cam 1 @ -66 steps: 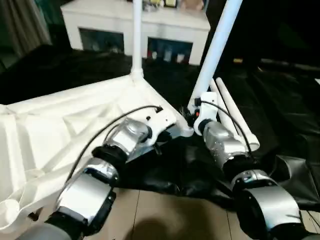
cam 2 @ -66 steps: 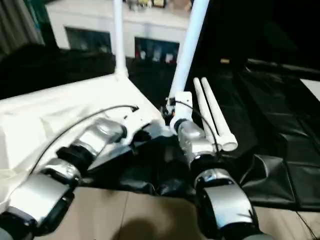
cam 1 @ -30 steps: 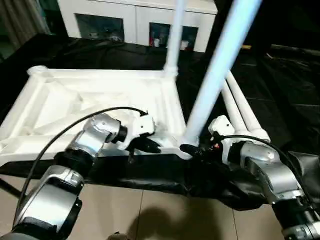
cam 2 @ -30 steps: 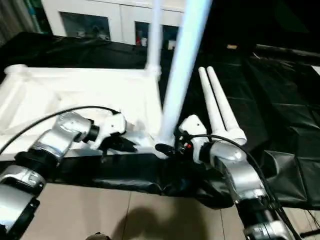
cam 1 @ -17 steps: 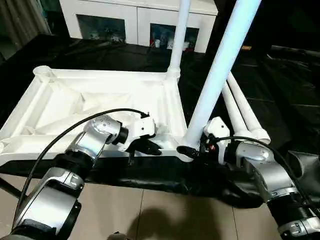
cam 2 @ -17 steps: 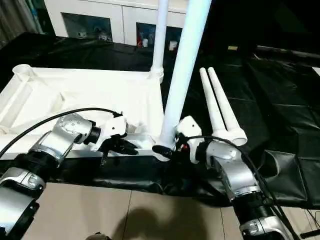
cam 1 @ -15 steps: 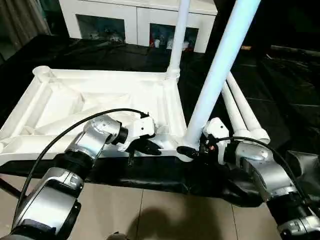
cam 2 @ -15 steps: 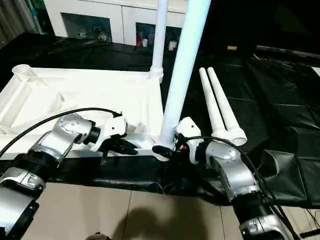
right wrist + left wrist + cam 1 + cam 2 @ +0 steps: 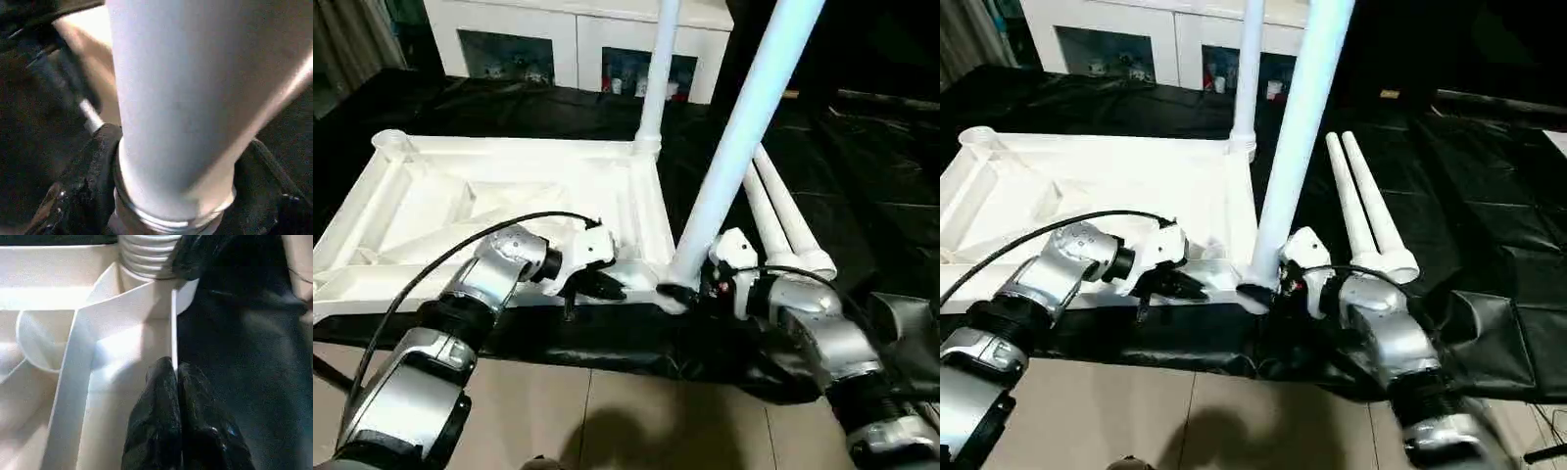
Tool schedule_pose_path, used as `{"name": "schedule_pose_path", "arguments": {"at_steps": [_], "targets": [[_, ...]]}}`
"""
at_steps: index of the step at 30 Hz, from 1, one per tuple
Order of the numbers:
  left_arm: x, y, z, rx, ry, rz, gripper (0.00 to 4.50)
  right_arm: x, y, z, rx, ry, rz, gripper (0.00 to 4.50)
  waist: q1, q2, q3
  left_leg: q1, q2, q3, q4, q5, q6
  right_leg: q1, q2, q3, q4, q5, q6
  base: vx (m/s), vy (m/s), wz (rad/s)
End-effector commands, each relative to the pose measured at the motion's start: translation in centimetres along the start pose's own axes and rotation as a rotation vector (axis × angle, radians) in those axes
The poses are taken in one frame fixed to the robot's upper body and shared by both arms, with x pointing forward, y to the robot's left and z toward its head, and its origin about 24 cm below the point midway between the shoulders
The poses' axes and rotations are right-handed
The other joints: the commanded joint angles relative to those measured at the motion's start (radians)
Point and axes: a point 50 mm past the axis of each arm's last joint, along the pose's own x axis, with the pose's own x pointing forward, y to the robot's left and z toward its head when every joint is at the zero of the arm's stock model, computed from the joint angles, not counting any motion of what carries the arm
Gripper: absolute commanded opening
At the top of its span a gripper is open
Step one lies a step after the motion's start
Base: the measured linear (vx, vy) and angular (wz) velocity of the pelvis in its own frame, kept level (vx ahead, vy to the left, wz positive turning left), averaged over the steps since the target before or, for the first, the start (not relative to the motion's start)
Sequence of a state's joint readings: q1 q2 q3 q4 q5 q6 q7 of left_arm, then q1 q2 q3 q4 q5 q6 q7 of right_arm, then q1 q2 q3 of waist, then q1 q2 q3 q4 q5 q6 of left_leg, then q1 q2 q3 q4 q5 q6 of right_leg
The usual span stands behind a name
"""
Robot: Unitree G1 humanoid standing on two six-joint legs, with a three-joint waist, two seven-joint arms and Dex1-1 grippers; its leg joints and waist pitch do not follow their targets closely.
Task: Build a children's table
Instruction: Rotate leg to tighten
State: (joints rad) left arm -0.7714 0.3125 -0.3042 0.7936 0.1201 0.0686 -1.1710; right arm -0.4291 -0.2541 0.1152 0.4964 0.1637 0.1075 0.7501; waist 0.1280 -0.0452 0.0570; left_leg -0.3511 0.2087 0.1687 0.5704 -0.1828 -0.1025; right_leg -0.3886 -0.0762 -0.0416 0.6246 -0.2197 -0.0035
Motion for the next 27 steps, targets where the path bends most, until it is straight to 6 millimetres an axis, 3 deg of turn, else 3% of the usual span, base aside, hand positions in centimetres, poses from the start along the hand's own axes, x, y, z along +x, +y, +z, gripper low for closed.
{"name": "schedule_pose_path", "arguments": {"at_steps": [1,3,7,11,12,13,16,17,20,21,22,24,26,27], "targets": [[0.8,1.0,0.3,-0.067,0.019,0.161,0.0,0.2,-0.7,-2.1,0.135,0.056,-0.194,2.72,-0.004,0.003,-0.056,0.006,0.018,0.004,-0.061,-0.133,0.041,0.047,-0.06,0.035,-0.064,0.006,-0.261,0.0,0.0,0.0],[1.5,1.4,0.4,-0.131,0.033,0.245,0.0,0.9,-0.7,-2.9,0.205,0.066,-0.315,2.72,-0.012,0.006,-0.051,0.012,0.017,0.004,-0.069,-0.191,-0.003,0.042,-0.061,0.037,-0.075,-0.11,-0.24,0.0,0.0,0.0],[3.0,1.5,0.9,-0.206,0.047,0.344,0.0,2.4,-0.5,-3.6,0.281,0.087,-0.498,2.72,-0.019,0.01,-0.049,0.01,0.016,0.001,-0.073,-0.225,-0.013,0.04,-0.062,0.038,-0.085,-0.161,-0.213,0.0,0.0,0.0],[4.3,1.2,1.4,-0.21,0.065,0.384,0.0,4.3,0.4,-2.7,0.333,0.052,-0.546,2.72,-0.02,0.012,-0.05,0.006,0.014,-0.001,-0.074,-0.222,-0.01,0.041,-0.06,0.038,-0.087,-0.165,-0.194,0.0,0.0,0.0],[4.6,1.0,1.5,-0.193,0.07,0.374,0.0,5.0,0.8,-2.1,0.317,0.03,-0.512,2.72,-0.02,0.013,-0.051,0.007,0.014,0.0,-0.073,-0.223,-0.006,0.038,-0.06,0.038,-0.087,-0.15,-0.193,0.0,0.0,0.0],[4.7,0.9,1.5,-0.186,0.074,0.367,0.0,5.3,1.0,-1.9,0.309,0.02,-0.496,2.72,-0.02,0.024,-0.051,0.006,0.014,-0.002,-0.073,-0.225,-0.009,0.038,-0.06,0.038,-0.085,-0.143,-0.194,0.0,0.0,0.0],[4.7,0.7,1.5,-0.142,0.082,0.319,0.0,5.9,1.5,-1.0,0.262,-0.028,-0.407,2.72,-0.021,0.021,-0.053,0.005,0.014,-0.003,-0.074,-0.234,-0.007,0.043,-0.058,0.037,-0.084,-0.112,-0.197,0.0,0.0,0.0],[4.3,0.7,1.3,-0.128,0.082,0.302,0.0,5.7,1.5,-0.6,0.261,-0.058,-0.358,3.07,-0.02,0.025,-0.056,0.005,0.014,-0.003,-0.073,-0.231,-0.003,0.045,-0.059,0.037,-0.082,-0.096,-0.203,0.0,0.0,0.0],[3.6,0.8,0.9,-0.112,0.085,0.272,0.0,5.1,1.0,-0.4,0.222,-0.067,-0.314,3.42,-0.022,0.022,-0.061,0.002,0.014,-0.002,-0.069,-0.195,0.012,0.051,-0.057,0.036,-0.075,-0.018,-0.221,0.0,0.0,0.0],[3.2,0.7,0.7,-0.099,0.083,0.238,0.0,4.6,0.6,-0.3,0.194,-0.066,-0.292,3.44,-0.025,0.012,-0.062,-0.005,0.013,-0.002,-0.069,-0.169,0.028,0.058,-0.056,0.034,-0.071,0.022,-0.226,0.0,0.0,0.0],[2.8,0.6,0.6,-0.089,0.087,0.208,0.0,4.1,0.3,-0.2,0.172,-0.065,-0.257,3.53,-0.026,0.015,-0.063,-0.007,0.013,-0.004,-0.068,-0.154,0.032,0.059,-0.057,0.033,-0.068,0.031,-0.228,0.0,0.0,0.0],[2.2,0.5,0.4,-0.064,0.091,0.154,0.0,3.4,0.0,0.1,0.134,-0.057,-0.194,3.89,-0.031,0.013,-0.065,-0.005,0.015,-0.002,-0.064,-0.118,0.058,0.061,-0.057,0.033,-0.066,0.067,-0.242,0.0,0.0,0.0],[1.5,0.2,0.2,-0.038,0.081,0.075,0.0,2.1,-0.2,0.1,0.081,-0.032,-0.082,3.89,-0.028,0.005,-0.069,-0.003,0.015,0.001,-0.059,-0.076,0.081,0.063,-0.057,0.033,-0.06,0.122,-0.258,0.0,0.0,0.0],[1.2,0.0,0.1,-0.022,0.08,0.042,0.0,1.5,-0.2,0.1,0.061,-0.021,-0.03,3.89,-0.03,0.008,-0.069,-0.002,0.015,0.003,-0.056,-0.054,0.098,0.061,-0.053,0.033,-0.056,0.17,-0.271,0.0,0.0,0.0]]}}
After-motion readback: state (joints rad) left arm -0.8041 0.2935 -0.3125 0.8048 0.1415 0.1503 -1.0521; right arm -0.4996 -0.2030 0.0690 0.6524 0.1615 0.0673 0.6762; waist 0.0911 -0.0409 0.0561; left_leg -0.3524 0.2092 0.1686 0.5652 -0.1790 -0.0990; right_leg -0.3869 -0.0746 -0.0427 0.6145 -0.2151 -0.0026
